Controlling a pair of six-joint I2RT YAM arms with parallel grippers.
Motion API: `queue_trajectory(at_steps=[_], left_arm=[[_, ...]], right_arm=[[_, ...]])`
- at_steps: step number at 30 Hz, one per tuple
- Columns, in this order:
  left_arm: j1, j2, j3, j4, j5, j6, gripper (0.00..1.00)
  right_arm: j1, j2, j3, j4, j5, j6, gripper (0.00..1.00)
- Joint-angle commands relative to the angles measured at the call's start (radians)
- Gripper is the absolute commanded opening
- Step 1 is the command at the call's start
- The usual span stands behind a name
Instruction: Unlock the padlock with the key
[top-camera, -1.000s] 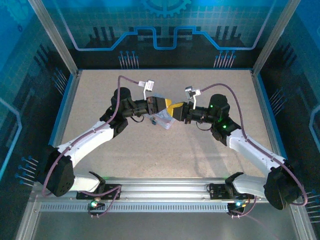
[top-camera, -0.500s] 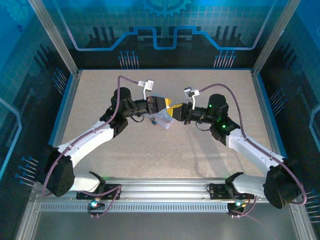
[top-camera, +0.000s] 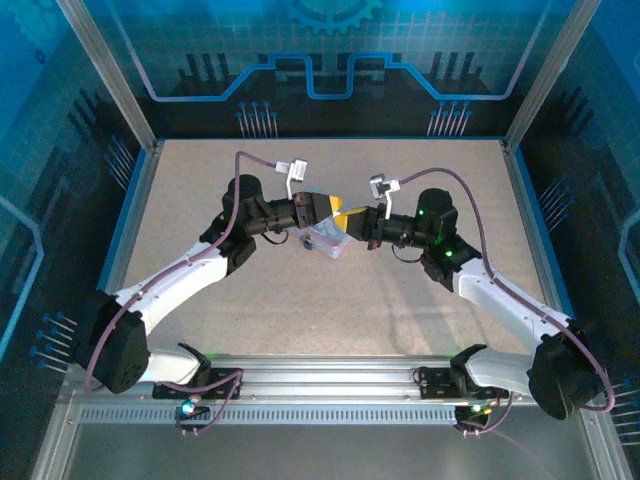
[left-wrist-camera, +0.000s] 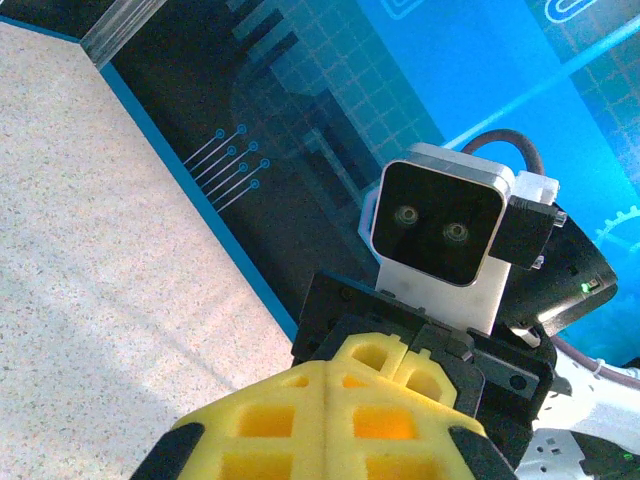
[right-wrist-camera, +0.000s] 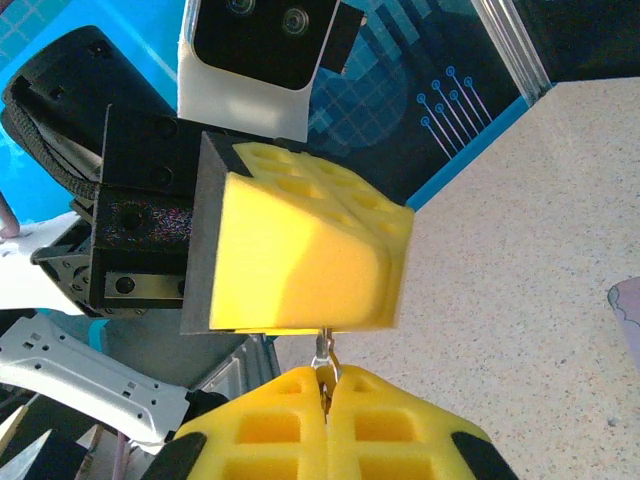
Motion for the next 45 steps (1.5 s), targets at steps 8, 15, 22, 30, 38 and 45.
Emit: queue_trajectory(at_steps=[8,15,22,30,38,45], left_arm=[[0.068,-0.068,-0.002,-0.032,-0.023,0.030,0.41],[0.119,-0.168,-0.020,-0.404,-0.112,0.287,0.61],[0.131,-0.177,-0.081,-0.729,-0.271,0.530,0.75],[0.134,-0.017,-0.155,-0.669,-0.303,0.596,0.77],[0.134,0.147,-0.138,-0.487,-0.271,0.667,0.79],[0.134,0.250,-0.100,-0.413,-0.245,0.665,0.78]], right_arm=[[-0.006,-0.072,0.018,-0.289,0.062,-0.194,0.00],[-0.006,-0.076,0.027,-0.445,0.144,-0.303,0.00],[-0.006,0.047,0.028,-0.375,0.154,-0.241,0.00],[-0.007,0.327,0.137,-0.174,0.132,-0.090,0.00],[-0.011,0.560,0.339,-0.232,0.159,-0.087,0.00],[-0.011,0.680,0.387,-0.243,0.159,-0.070,0.00]])
